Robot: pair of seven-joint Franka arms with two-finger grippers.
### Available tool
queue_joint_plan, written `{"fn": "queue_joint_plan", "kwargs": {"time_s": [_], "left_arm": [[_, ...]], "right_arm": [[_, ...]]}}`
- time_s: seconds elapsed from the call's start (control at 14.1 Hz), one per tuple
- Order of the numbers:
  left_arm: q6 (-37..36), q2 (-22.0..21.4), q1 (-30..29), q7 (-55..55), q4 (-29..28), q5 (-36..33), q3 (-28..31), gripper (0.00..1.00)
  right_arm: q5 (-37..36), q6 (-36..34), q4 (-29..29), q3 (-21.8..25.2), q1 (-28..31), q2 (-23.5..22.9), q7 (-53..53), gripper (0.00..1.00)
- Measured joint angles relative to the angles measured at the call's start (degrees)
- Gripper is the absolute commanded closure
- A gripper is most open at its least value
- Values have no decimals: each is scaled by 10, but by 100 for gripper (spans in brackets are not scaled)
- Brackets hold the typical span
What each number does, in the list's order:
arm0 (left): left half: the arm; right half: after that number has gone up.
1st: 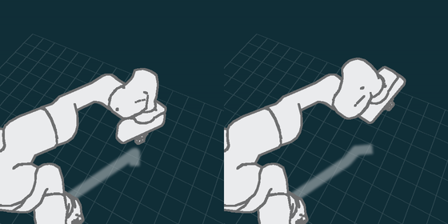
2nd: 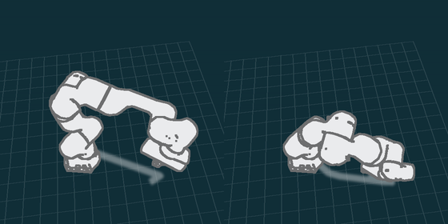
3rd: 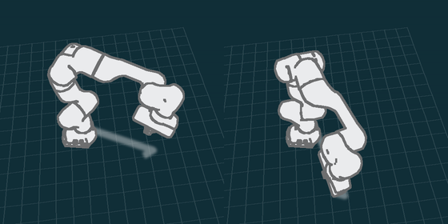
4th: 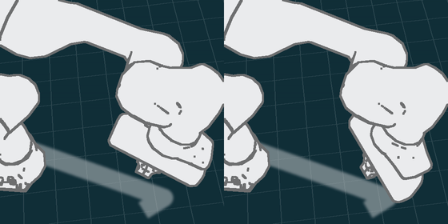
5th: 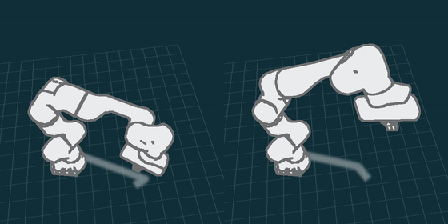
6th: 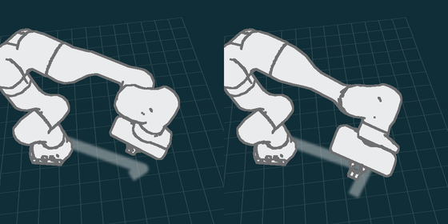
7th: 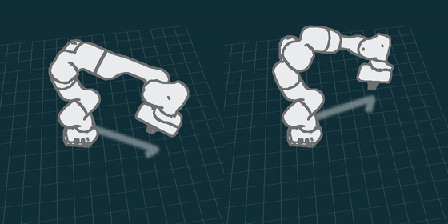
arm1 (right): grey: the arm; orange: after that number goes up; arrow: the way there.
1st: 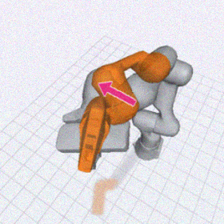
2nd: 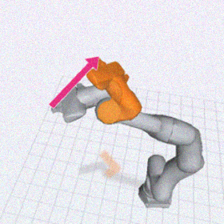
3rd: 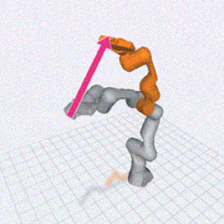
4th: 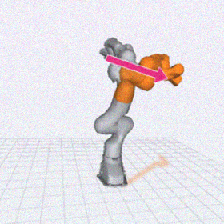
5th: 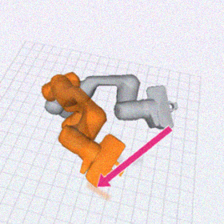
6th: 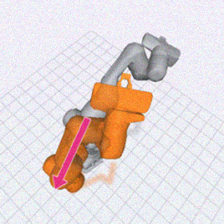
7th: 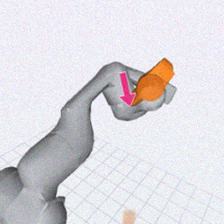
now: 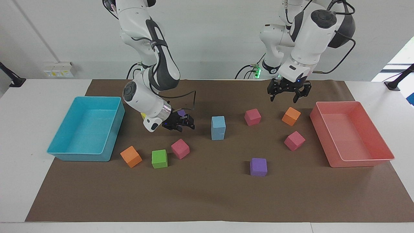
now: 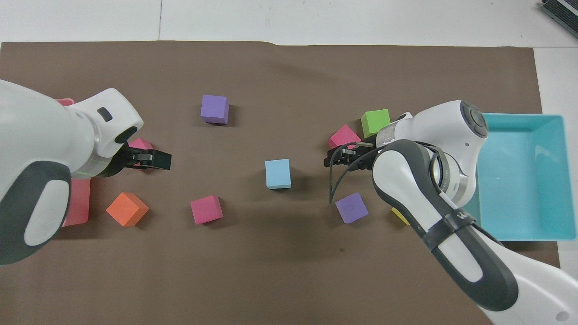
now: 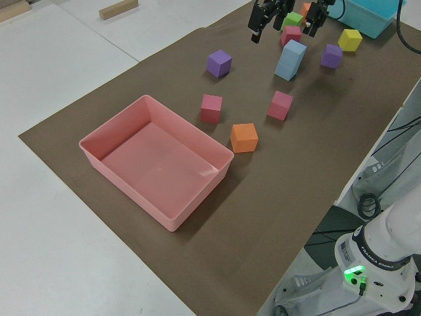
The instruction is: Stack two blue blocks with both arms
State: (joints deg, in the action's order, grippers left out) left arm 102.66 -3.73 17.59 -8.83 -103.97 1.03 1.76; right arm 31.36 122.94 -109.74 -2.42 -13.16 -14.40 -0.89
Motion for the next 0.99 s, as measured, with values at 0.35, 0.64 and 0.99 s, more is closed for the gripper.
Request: {"fn": "queue_joint_plan", "kwargs": {"time_s": [0.35,0.64,0.99], "left_arm": [[-85,0,-59,73,76,18,2,0],[-161,16,-91,89,146,18,2,0],[-193,44,-118,105,194,18,2,0]], "right_arm": [[-140,-45,21,6,4,36,-14,0],[-264,-144,84,8,19,60,-15,0],[-309,-194,133,9,54,109,-15,0]]}}
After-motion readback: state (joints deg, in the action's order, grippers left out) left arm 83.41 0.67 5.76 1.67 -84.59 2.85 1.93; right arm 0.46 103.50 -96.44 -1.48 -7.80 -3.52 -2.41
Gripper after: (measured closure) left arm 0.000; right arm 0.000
